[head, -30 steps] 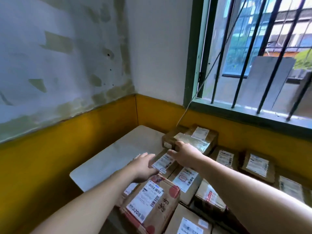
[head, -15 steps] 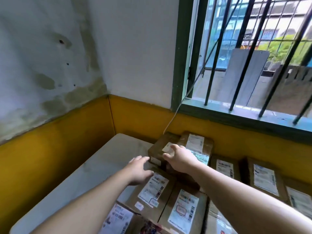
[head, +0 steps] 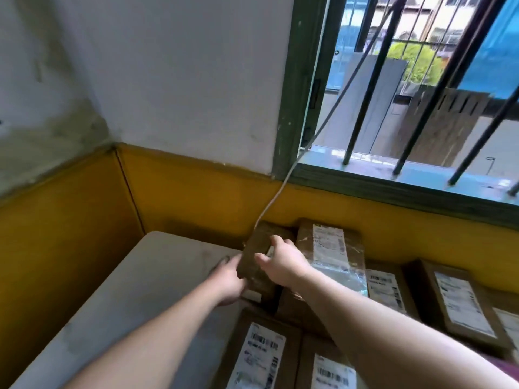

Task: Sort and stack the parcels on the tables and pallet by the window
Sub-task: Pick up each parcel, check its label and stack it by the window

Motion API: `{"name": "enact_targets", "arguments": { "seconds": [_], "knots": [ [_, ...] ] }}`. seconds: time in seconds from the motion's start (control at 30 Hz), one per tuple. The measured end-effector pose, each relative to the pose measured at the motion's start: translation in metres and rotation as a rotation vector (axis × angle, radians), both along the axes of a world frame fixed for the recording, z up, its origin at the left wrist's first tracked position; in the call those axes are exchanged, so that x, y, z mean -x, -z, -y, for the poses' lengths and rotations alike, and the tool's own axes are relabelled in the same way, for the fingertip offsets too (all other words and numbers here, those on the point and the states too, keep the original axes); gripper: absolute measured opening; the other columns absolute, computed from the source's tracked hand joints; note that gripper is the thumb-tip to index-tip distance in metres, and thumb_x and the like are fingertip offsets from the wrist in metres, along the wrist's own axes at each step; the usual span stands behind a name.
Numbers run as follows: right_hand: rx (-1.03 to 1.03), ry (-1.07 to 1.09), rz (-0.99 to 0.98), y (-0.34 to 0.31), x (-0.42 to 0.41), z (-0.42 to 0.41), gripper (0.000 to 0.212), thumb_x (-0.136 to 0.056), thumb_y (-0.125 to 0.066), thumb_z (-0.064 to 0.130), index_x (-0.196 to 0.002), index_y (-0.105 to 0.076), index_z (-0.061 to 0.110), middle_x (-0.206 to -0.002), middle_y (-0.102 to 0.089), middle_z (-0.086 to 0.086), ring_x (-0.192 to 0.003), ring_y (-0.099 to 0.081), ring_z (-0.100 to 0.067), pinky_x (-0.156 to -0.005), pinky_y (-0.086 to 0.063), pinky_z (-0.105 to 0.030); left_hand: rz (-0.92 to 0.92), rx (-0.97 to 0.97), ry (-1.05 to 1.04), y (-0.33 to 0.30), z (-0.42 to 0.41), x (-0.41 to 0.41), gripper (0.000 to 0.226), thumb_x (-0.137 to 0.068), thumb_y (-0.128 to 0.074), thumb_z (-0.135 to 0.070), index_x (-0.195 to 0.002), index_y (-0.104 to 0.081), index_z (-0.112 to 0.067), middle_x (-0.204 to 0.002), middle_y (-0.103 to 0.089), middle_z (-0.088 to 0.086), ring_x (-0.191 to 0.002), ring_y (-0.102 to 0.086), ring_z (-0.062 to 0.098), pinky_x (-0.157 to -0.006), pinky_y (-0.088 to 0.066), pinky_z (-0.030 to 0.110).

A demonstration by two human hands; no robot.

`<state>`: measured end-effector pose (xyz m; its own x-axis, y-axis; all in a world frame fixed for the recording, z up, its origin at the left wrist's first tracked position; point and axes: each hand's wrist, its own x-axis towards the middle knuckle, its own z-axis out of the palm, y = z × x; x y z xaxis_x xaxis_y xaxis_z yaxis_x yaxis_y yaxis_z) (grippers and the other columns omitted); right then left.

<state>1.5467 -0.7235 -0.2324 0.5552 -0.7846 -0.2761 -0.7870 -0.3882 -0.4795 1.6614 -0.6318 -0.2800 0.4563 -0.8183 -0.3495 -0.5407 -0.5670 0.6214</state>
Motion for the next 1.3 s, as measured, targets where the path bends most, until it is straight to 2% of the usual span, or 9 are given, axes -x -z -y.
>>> {"name": "enact_targets", "arguments": {
  "seconds": [0.2,0.27,0.43,0.57,0.7,0.87,0.97,1.17,1.3],
  "knots": [
    [-0.102,0.225,-0.050,0.028,-0.044,0.023,0.077,-0.091,-0.052,0.059,-0.151,-0.025,0.019,-0.150,-0.033,-0.016,-0.131,-0.043,-0.038,-0.107,-0.042,-0.044,-0.136,0.072,0.021,0.034,0.025,-0.021,0.075,-0.074,-0.056,-0.067,-0.140,-0.027,-0.051,-0.143,-0.047,-0.005,-0.124,-0.050,0.023,-0.102,-0.044,0.047],
    [-0.145,0.324,-0.047,0.041,-0.050,0.030,0.079,-0.086,-0.052,0.061,-0.149,-0.029,0.019,-0.149,-0.034,-0.016,-0.124,-0.051,-0.037,-0.101,-0.048,-0.044,-0.204,0.093,0.021,0.036,0.027,-0.022,0.075,-0.080,-0.058,-0.060,-0.145,-0.023,-0.046,-0.141,-0.049,-0.005,-0.122,-0.051,0.021,-0.101,-0.044,0.041],
    [-0.153,0.449,0.006,0.061,-0.051,0.040,0.089,-0.093,-0.058,0.046,-0.155,-0.002,0.017,-0.162,0.008,-0.014,-0.139,-0.035,-0.037,-0.106,-0.039,-0.038,-0.348,0.082,-0.023,0.047,0.035,-0.031,0.091,-0.076,-0.065,-0.056,-0.150,-0.016,-0.039,-0.137,-0.053,0.000,-0.115,-0.057,0.021,-0.095,-0.049,0.033],
    [-0.180,0.488,0.124,0.066,-0.048,0.042,0.099,-0.087,-0.070,0.039,-0.155,-0.001,0.018,-0.162,0.002,-0.015,-0.141,-0.032,-0.037,-0.108,-0.038,-0.038,-0.460,0.165,-0.065,0.043,0.035,-0.027,0.067,-0.087,-0.066,-0.028,-0.143,-0.031,-0.036,-0.110,-0.061,-0.004,-0.091,-0.061,0.011,-0.064,-0.050,0.019],
    [-0.261,0.492,0.205,0.061,-0.042,0.038,0.102,-0.083,-0.074,0.037,-0.155,-0.002,0.025,-0.149,-0.029,-0.019,-0.130,-0.045,-0.038,-0.102,-0.044,-0.039,-0.488,0.208,-0.088,0.035,0.023,-0.024,0.066,-0.087,-0.067,-0.023,-0.142,-0.031,-0.033,-0.108,-0.058,-0.011,-0.098,-0.060,0.008,-0.080,-0.052,0.023],
    [-0.183,0.403,0.258,0.041,-0.027,0.022,0.089,-0.081,-0.072,0.048,-0.150,-0.020,0.026,-0.136,-0.040,-0.016,-0.121,-0.050,-0.038,-0.101,-0.044,-0.039,-0.461,0.313,-0.115,0.007,0.003,-0.011,0.062,-0.086,-0.069,-0.012,-0.134,-0.035,-0.032,-0.106,-0.058,-0.012,-0.096,-0.059,0.004,-0.081,-0.051,0.021],
    [-0.125,0.339,0.386,0.017,-0.011,0.013,0.090,-0.079,-0.072,0.052,-0.152,-0.023,0.033,-0.141,-0.039,-0.011,-0.128,-0.046,-0.032,-0.109,-0.039,-0.044,-0.478,0.385,-0.120,-0.014,-0.009,0.003,0.068,-0.086,-0.070,-0.012,-0.138,-0.033,-0.034,-0.122,-0.059,-0.003,-0.107,-0.061,0.011,-0.088,-0.054,0.027],
    [-0.032,0.223,0.718,-0.049,0.038,-0.015,0.085,-0.083,-0.076,0.041,-0.152,-0.027,0.031,-0.150,-0.033,0.000,-0.132,-0.041,-0.016,-0.109,-0.036,-0.034,-0.364,0.521,-0.092,-0.079,-0.035,0.047,0.090,-0.079,-0.076,-0.033,-0.148,-0.018,-0.042,-0.135,-0.053,-0.006,-0.120,-0.054,0.010,-0.103,-0.046,0.040],
    [0.030,0.201,0.867,-0.102,0.085,-0.036,0.085,-0.085,-0.075,0.033,-0.153,-0.024,0.030,-0.148,-0.030,0.003,-0.125,-0.038,-0.008,-0.106,-0.037,-0.027,-0.257,0.619,-0.031,-0.119,-0.046,0.081,0.095,-0.061,-0.074,-0.066,-0.137,-0.016,-0.066,-0.143,-0.043,-0.007,-0.128,-0.047,0.013,-0.106,-0.043,0.046]
  ]
}}
